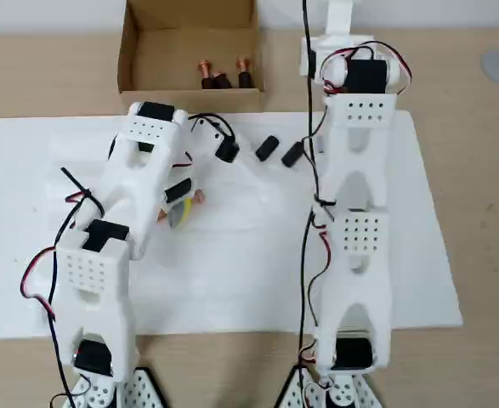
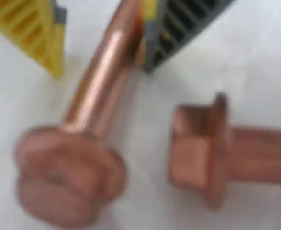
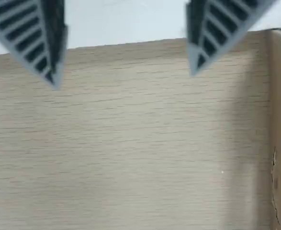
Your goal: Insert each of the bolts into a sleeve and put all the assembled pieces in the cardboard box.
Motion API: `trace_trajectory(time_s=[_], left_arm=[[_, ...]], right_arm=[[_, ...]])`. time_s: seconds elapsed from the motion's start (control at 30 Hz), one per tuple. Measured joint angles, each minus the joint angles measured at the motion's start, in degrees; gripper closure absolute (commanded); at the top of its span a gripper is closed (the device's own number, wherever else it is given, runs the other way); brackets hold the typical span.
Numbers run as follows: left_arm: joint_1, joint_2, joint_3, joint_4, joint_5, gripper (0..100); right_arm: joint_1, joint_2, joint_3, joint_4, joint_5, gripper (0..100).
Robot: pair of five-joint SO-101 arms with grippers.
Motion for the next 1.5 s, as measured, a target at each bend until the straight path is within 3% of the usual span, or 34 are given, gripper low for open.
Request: trace_trajectory(time_s=[0.63,1.03,1.2,1.33,1.5], left_arm=[[7.38,0.44,-10.2,3.52,-1.67,88],[7.3,0.0,-2.29,-5.45,-2.73,89],[7.47,-0.62,-0.44,-6.15,-3.08,99],[7.74,-0.26,-0.97,-4.66,-2.2,99],[7.91,-0.7,-9.58,2.99,2.9,99]], right_arm=[[0.0,0.0,0.0,0.0,0.0,78.9],[0.0,0.0,0.0,0.0,0.0,78.9],[0.0,0.0,0.0,0.0,0.0,78.9],[0.0,0.0,0.0,0.0,0.0,78.9],[0.0,0.0,0.0,0.7,-0.18,78.9]])
